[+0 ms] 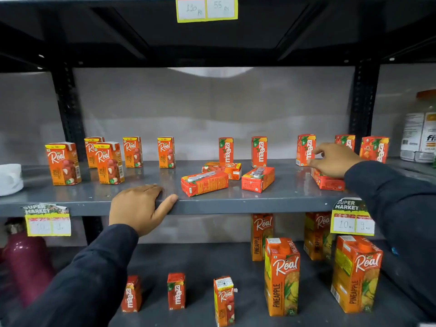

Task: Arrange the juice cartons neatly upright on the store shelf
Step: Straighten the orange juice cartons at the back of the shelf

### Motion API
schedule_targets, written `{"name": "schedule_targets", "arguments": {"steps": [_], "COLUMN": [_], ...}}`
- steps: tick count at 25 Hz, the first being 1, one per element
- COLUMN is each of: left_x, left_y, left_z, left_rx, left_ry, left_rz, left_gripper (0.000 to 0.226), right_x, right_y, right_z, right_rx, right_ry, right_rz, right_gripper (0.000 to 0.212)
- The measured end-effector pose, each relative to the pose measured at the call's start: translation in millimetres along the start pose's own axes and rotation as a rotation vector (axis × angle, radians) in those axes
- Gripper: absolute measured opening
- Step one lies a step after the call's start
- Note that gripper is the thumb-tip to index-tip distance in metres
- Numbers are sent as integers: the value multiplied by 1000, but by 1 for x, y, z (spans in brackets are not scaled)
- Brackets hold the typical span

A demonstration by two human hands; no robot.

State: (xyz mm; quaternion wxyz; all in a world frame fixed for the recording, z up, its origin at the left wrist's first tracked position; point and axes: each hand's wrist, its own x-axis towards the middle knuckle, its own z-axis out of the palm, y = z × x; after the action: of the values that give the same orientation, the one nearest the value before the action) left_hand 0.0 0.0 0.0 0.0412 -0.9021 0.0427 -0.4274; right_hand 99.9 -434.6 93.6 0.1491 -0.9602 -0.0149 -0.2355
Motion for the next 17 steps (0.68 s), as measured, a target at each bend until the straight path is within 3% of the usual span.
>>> {"name": "schedule_targets", "arguments": {"steps": [4,12,17], "left_x": [-1,-1,-2], "left_y": [3,8,9], "left_z": [2,4,2], "left_rx": [47,24,32], "left_ry": [94,194,195], "left_rz": [1,10,-12], "left_gripper": [66,63,64], "right_x": [-6,-16,-21], "right_y": [13,9,-12], "right_z": [-12,-16,-8], "right_rx": [55,-41,-72], "right_ry": [-89,-234,-225], "right_rz": [46,228,245], "right_gripper": [33,92,51]}}
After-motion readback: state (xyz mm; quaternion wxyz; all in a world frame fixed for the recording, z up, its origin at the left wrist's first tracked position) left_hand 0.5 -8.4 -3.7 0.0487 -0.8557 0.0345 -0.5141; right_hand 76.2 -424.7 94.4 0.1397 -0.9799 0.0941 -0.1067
